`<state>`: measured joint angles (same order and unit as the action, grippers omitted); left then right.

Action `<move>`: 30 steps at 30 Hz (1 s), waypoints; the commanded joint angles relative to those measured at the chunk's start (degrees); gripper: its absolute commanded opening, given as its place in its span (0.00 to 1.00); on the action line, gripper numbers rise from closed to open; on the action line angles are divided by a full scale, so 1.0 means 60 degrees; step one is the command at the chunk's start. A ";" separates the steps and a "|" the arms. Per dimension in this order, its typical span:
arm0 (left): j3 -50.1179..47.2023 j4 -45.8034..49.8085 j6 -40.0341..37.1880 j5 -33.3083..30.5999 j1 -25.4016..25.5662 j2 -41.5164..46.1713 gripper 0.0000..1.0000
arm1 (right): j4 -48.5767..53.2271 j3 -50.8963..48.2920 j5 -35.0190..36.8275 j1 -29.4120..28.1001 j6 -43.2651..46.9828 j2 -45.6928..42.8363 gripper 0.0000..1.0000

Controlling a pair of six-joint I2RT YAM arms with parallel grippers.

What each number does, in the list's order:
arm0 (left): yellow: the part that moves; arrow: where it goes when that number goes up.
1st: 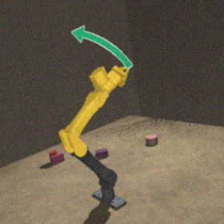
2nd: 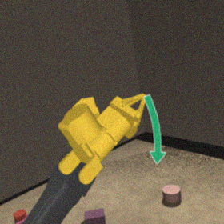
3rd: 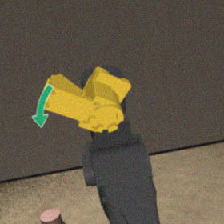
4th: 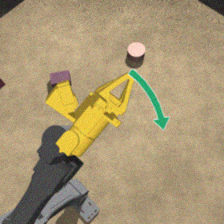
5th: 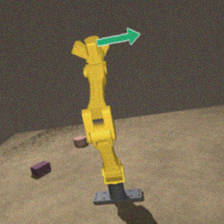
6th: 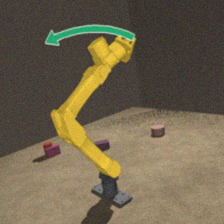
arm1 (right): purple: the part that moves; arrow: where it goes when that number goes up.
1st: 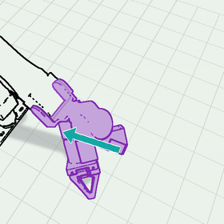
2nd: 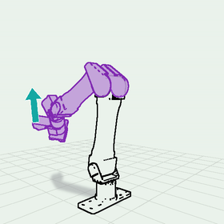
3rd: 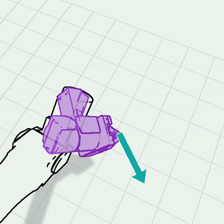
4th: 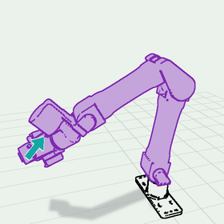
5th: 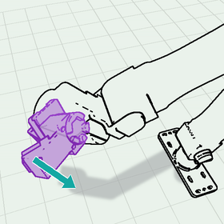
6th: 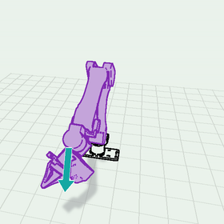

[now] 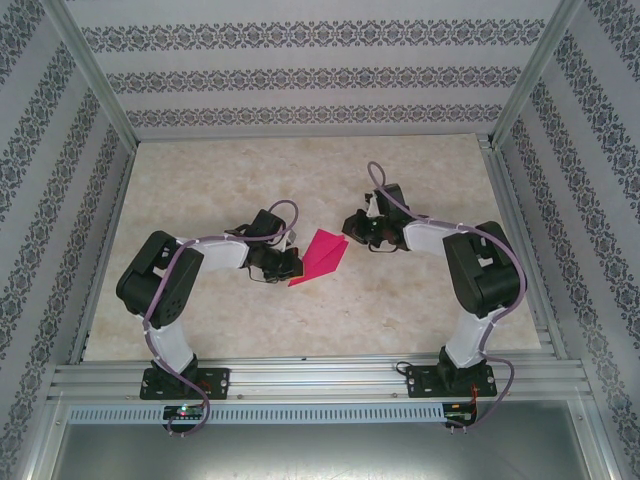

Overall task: Fold a paper plane with a square sheet of paper (pick it up from the middle)
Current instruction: Fourth fold the wing at the center of the table.

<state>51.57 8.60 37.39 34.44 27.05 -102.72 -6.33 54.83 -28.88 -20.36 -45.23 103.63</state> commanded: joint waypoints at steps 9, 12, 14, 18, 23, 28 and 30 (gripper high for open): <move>-0.0377 0.1069 0.0145 -0.0510 0.0092 0.0016 0.00 | -0.1252 -0.0436 0.0422 -0.1079 -0.0908 0.1145 0.08; -0.0421 0.0994 0.0208 -0.0388 0.0092 0.0039 0.00 | -0.1457 -0.0509 0.0173 -0.0587 -0.0763 0.1536 0.08; -0.0589 0.0641 0.0434 -0.0253 0.0120 0.0153 0.00 | -0.1270 -0.0433 0.0084 -0.0292 -0.0475 0.1615 0.08; -0.0732 0.0255 0.0756 0.0132 0.0222 0.0256 0.01 | -0.0395 -0.0024 0.0116 0.0187 0.0191 0.1668 0.08; -0.0749 -0.0224 0.1199 0.0257 0.0807 0.0216 0.00 | 0.0704 0.0756 -0.0111 0.0384 0.0913 0.1566 0.09; -0.0755 -0.0426 0.1537 0.0034 0.1107 0.0099 0.00 | 0.1417 0.1149 0.0059 0.0467 0.1347 0.1465 0.11; -0.0790 -0.0466 0.1606 0.0007 0.1256 0.0172 0.01 | 0.1557 0.1233 0.0059 0.0574 0.1461 0.1345 0.11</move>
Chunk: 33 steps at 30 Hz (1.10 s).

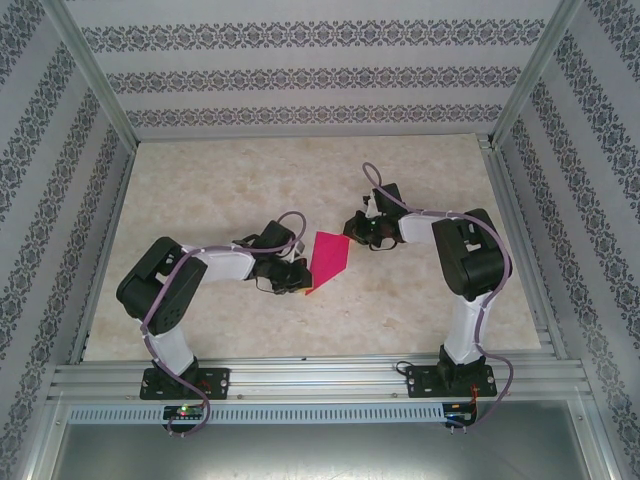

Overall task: Fold a paper plane with a square sheet of paper (pick it up from the middle)
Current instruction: Fourth fold the wing at the center of the table.

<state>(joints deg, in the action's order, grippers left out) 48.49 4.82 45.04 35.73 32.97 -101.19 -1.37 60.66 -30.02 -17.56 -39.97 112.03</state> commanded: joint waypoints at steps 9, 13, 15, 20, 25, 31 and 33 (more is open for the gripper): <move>0.0421 0.1395 -0.0485 -0.0550 0.0642 0.1109 0.04 | 0.1829 -0.0143 0.0647 0.0152 0.0904 -0.2194 0.21; 0.1041 0.2448 -0.1080 -0.1487 0.0585 0.1484 0.07 | 0.2096 -0.0896 0.1197 0.0093 0.0745 -0.3447 0.31; 0.1408 0.2856 -0.1372 -0.1864 0.0331 0.1329 0.11 | 0.1901 -0.1405 0.1096 0.0057 0.0351 -0.3810 0.34; 0.2410 0.3161 -0.1880 -0.1647 -0.0432 0.0417 0.23 | 0.0667 -0.2640 0.0478 -0.0309 -0.0929 -0.4011 0.36; 0.3527 0.3722 -0.2403 -0.1544 -0.0647 -0.0571 0.31 | 0.0270 -0.2962 0.0636 -0.0950 -0.1535 -0.3805 0.42; 0.3911 0.3619 -0.2458 -0.1155 -0.0646 -0.1262 0.38 | 0.0223 -0.2831 0.0906 -0.1357 -0.1903 -0.3248 0.43; 0.4030 0.3749 -0.2509 -0.1171 -0.0645 -0.1419 0.38 | 0.0495 -0.2789 0.1253 -0.1398 -0.1970 -0.3261 0.43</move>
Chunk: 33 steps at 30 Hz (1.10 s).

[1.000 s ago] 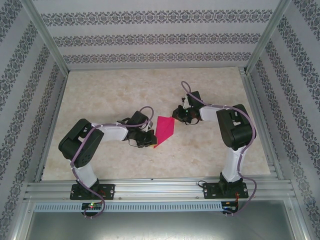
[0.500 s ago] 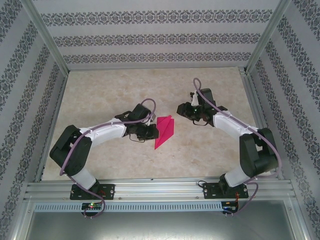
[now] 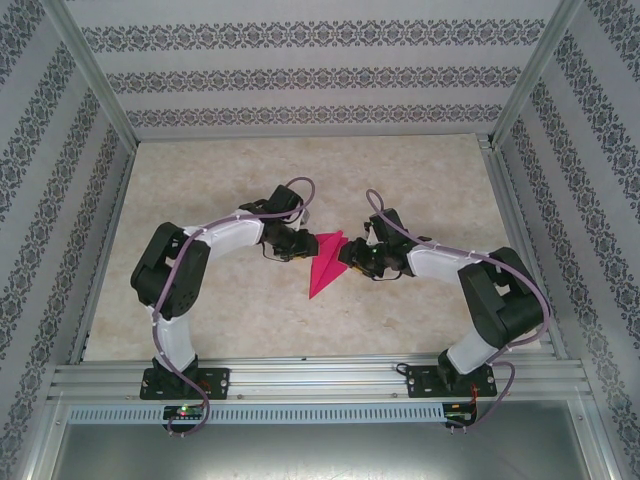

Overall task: Fold a paper plane with a square sheet of paper (pick it up from the middle)
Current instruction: Fourth fold the wing at the center of the table, then turn over the paper at the center of the table.

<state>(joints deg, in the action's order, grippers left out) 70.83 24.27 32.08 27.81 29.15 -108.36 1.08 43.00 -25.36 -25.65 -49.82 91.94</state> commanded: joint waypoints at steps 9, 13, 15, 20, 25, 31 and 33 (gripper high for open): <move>0.0827 0.0733 -0.0518 0.0354 -0.0001 -0.0849 0.37 | -0.0434 0.0228 -0.0037 -0.0076 -0.0552 0.0605 0.41; 0.0917 0.0828 -0.0585 0.0369 0.0003 -0.1023 0.36 | -0.0453 0.0259 -0.0065 -0.0090 -0.0558 0.0803 0.41; 0.0932 0.0818 -0.0585 0.0411 0.0000 -0.1121 0.36 | -0.0549 0.0247 -0.0163 -0.0100 -0.0601 0.0917 0.41; 0.0951 0.0843 -0.0581 0.0492 0.0007 -0.1243 0.35 | -0.1043 0.0113 -0.0341 -0.0127 -0.0782 0.1012 0.37; 0.1035 0.0905 -0.0573 0.0528 0.0011 -0.1397 0.33 | -0.0918 0.0301 -0.0295 -0.0134 -0.0812 0.1175 0.37; 0.1015 0.0949 -0.0607 0.0561 0.0013 -0.1423 0.31 | -0.1139 0.0409 -0.0428 -0.0156 -0.0899 0.1445 0.38; 0.0984 0.0938 -0.0599 0.0551 0.0006 -0.1443 0.30 | -0.1278 0.0460 -0.0458 -0.0178 -0.0957 0.1464 0.39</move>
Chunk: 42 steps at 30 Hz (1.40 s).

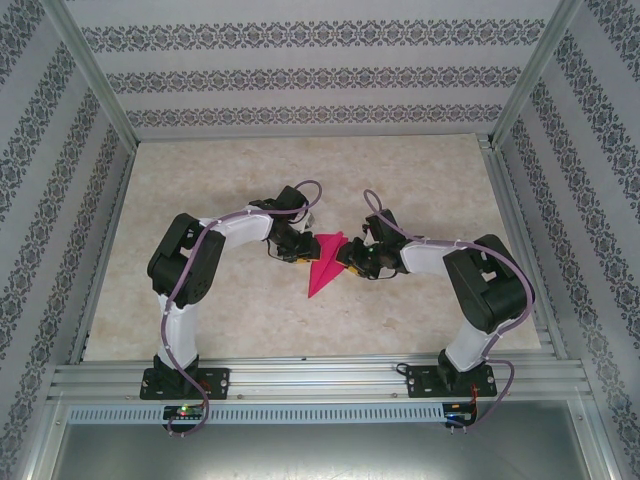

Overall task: Fold a paper plane with a square sheet of paper (pick it up from the middle)
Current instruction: Turn over the paper at the center of the table.

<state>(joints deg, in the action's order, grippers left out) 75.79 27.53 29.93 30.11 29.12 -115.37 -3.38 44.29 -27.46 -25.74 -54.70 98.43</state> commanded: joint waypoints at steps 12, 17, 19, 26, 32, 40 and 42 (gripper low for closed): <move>0.0100 0.0385 -0.0213 0.0112 0.0009 -0.0298 0.24 | -0.1247 0.0928 -0.0678 -0.0010 -0.0042 0.0817 0.42; 0.0058 0.0337 -0.0161 0.0095 0.0017 -0.0283 0.21 | -0.1358 0.1350 -0.1138 0.0067 0.0263 0.1205 0.43; 0.0018 0.0307 -0.0140 0.0082 0.0023 -0.0263 0.21 | -0.1320 0.1479 -0.1223 0.0154 0.0456 0.1353 0.43; -0.0092 0.0312 -0.0126 -0.0041 0.0010 -0.0166 0.20 | -0.1250 0.1999 -0.1772 0.0363 0.1370 0.1680 0.44; -0.0179 0.0275 -0.0040 -0.0146 0.0017 -0.0096 0.19 | -0.1150 0.1896 -0.1939 0.0495 0.1693 0.1550 0.45; -0.0224 0.0176 0.0021 -0.0152 0.0017 -0.0064 0.19 | -0.1225 0.1021 -0.1702 0.0358 0.1280 0.1187 0.44; -0.0209 0.0187 0.0021 -0.0148 0.0010 -0.0037 0.19 | -0.1464 0.0940 -0.1763 0.0295 0.1107 0.1265 0.42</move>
<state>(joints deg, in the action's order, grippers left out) 75.55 27.68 29.98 29.71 29.12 -115.59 -10.17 51.18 -37.80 -23.40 -46.94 106.85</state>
